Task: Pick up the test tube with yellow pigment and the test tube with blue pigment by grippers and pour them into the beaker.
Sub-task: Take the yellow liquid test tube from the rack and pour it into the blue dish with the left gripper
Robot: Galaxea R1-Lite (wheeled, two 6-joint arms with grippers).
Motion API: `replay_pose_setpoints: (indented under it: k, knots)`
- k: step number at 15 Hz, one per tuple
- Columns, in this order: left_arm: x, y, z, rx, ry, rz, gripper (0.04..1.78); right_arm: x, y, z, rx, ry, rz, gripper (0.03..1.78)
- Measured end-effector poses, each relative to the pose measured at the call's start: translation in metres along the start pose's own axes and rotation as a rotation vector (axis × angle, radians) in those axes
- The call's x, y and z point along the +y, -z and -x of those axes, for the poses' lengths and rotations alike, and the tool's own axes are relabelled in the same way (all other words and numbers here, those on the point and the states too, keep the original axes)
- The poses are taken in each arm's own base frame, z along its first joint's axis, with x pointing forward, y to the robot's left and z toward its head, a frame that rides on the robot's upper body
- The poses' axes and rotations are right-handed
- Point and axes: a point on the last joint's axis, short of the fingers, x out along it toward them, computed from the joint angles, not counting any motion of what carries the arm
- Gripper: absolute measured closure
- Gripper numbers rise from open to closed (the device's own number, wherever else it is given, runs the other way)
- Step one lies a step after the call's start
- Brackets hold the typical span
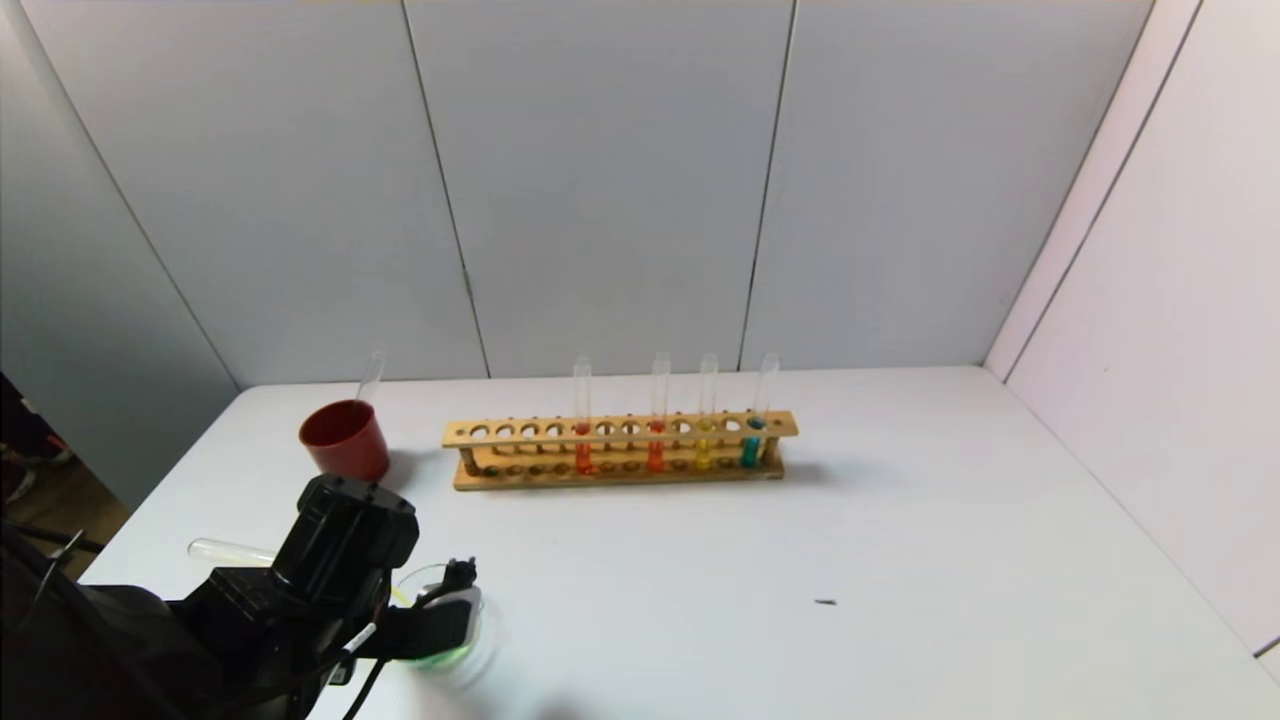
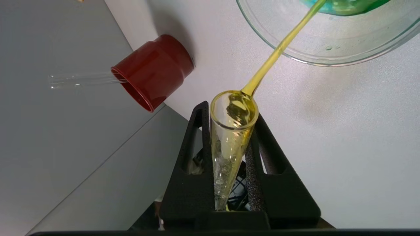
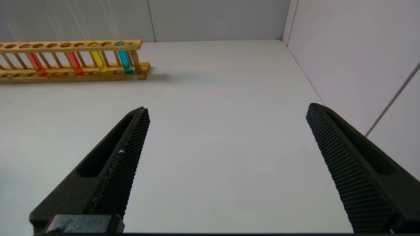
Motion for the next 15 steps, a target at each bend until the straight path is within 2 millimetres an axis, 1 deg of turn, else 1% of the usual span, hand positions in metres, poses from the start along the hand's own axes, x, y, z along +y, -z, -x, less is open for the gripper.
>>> replay_pose_setpoints:
  k: [8, 15]
  knots:
    - [-0.0024, -0.0036, -0.0009, 0.017, 0.001, -0.016, 1.50, 0.0000, 0.0000, 0.0000, 0.000, -0.001, 0.000, 0.07]
    - [-0.0056, -0.0050, -0.0055, 0.045, 0.015, -0.038, 1.50, 0.0000, 0.0000, 0.0000, 0.000, 0.000, 0.000, 0.07]
